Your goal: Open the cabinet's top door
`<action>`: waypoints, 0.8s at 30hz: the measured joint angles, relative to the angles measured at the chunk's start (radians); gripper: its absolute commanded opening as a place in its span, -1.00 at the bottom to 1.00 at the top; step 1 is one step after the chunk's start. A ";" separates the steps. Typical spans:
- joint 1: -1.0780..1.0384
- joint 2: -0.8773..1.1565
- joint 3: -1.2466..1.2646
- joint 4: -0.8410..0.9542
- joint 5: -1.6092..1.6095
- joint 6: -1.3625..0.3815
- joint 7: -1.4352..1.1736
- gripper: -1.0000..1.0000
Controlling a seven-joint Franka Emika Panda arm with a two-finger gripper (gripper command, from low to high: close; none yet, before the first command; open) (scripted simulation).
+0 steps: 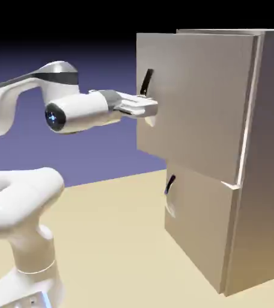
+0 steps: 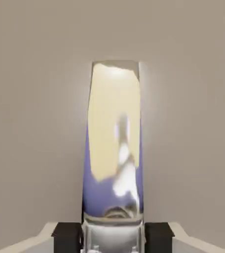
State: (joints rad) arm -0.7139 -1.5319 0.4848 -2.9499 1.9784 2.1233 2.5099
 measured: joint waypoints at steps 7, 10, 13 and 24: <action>0.007 0.023 -0.254 -0.040 -0.210 -0.176 -0.061 -1.00; 0.003 0.052 -0.362 -0.039 -0.304 -0.251 -0.090 -1.00; -0.001 0.094 -0.471 -0.027 -0.401 -0.327 -0.122 -1.00; 0.064 0.382 -0.870 0.134 -0.770 -0.637 -0.271 -1.00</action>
State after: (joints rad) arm -0.6500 -1.1499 -0.3849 -2.8157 1.2087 1.4862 2.2392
